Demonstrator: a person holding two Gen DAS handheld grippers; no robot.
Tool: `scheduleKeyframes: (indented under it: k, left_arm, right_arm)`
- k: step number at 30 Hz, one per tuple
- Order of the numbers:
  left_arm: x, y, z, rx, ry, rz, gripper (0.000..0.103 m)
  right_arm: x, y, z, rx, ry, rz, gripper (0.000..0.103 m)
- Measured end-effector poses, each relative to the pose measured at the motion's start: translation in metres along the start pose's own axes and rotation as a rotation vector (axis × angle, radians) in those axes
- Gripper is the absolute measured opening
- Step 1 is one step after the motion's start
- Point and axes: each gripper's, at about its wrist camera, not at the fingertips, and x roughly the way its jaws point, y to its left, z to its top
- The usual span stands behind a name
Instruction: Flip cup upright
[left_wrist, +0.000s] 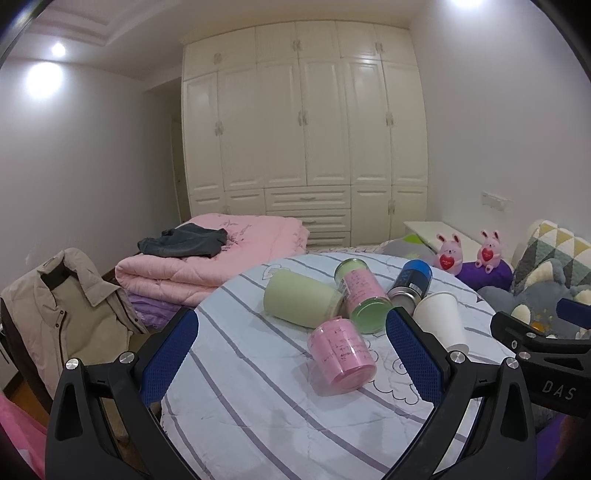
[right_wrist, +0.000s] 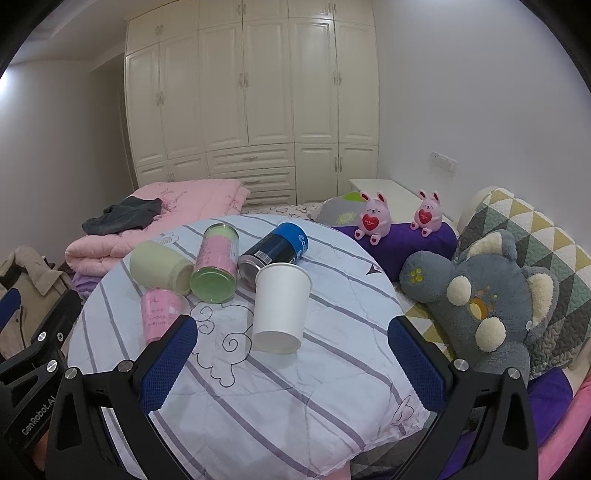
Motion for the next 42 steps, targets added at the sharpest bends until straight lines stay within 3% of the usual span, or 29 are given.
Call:
scheduleKeyframes:
  k: [25,31,42]
  left_arm:
    - [0.008,0.011,0.000,-0.030,0.013,0.004,0.103]
    - [0.024,0.012,0.000,-0.026,0.058,0.017,0.103]
    - [0.064,0.034,-0.005,-0.080,0.170,0.045,0.103]
  right_arm:
    - [0.006,0.002,0.002,-0.010,0.042,-0.021,0.103]
    - [0.013,0.007,0.005,-0.033,0.058,-0.032,0.103]
    - [0.038,0.020,0.014,-0.005,0.060,0.041,0.103]
